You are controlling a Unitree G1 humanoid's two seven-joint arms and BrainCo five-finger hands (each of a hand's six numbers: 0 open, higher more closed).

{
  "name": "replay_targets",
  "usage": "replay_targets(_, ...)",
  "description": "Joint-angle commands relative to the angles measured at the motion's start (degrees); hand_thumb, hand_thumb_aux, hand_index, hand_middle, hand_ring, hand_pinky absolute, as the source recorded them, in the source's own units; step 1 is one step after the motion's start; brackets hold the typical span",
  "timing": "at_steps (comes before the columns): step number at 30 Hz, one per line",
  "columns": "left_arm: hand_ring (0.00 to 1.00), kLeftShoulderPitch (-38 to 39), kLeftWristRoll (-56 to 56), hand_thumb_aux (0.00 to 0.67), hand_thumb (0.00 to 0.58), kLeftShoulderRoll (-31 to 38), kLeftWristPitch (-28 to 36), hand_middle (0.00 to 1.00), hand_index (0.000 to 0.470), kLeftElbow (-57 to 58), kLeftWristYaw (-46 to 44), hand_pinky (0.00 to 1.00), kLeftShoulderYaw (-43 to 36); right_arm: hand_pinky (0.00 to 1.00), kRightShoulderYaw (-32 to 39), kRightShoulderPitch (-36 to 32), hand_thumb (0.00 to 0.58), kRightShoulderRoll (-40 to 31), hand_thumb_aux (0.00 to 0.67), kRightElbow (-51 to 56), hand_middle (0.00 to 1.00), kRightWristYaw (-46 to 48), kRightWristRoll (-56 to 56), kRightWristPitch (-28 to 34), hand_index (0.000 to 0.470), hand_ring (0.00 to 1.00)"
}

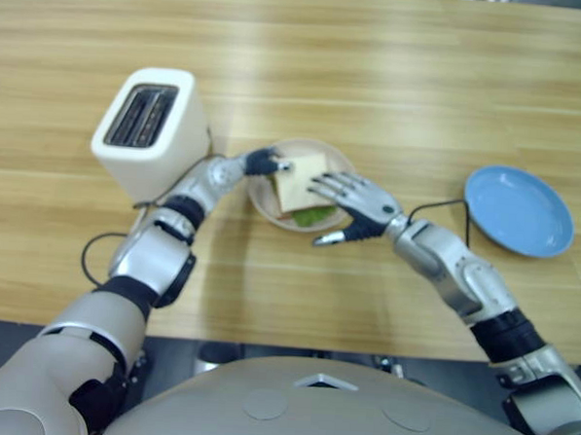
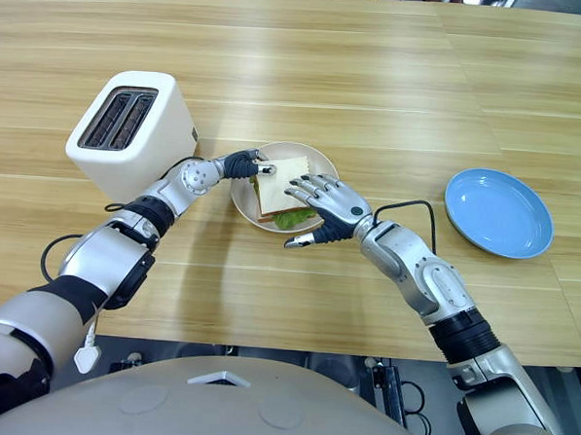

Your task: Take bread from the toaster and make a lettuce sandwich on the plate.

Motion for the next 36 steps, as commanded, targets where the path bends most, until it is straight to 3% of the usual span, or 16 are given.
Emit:
replay_targets(1,1.0,1.3,1.9,0.67,0.58,0.1,1.7,1.0,0.46,2.5,-0.5,1.0,-1.4,0.0,2.1,-1.9,0.0,0.9,0.0,1.2,0.0,0.8,-1.9,-0.6,0.0,0.0)
replay_targets(19,1.0,1.7,2.2,0.67,0.58,0.4,2.2,1.0,0.46,2.8,-0.1,1.0,-0.6,0.0,11.4,-9.3,0.0,4.3,0.0,17.0,0.0,0.7,-6.4,-3.2,0.0,0.0)
replay_targets(28,1.0,1.4,3.7,0.67,0.58,1.5,-0.5,1.0,0.46,-0.2,2.2,1.0,-1.7,0.0,15.0,-7.6,0.0,4.7,0.0,23.1,0.0,10.4,-4.6,-0.8,0.0,0.0)
replay_targets(29,0.0,1.2,4.9,0.0,0.0,2.2,-1.1,0.0,0.0,-1.3,4.2,0.0,-2.4,0.0,15.2,-7.3,0.0,4.6,0.0,23.1,0.0,11.1,-4.5,-0.5,0.0,0.0)
replay_targets(32,0.0,0.3,10.5,0.0,0.0,5.5,-3.4,0.0,0.0,-7.5,13.1,0.0,-5.3,0.0,15.3,-6.5,0.0,4.4,0.0,23.4,0.0,12.9,-3.7,0.5,0.0,0.0)
replay_targets(36,0.0,1.9,18.8,0.0,0.0,11.9,-4.1,0.0,0.0,-25.2,24.1,0.0,-6.5,0.0,15.6,-5.6,0.0,4.2,0.0,23.2,0.0,14.7,-2.7,1.5,0.0,0.0)
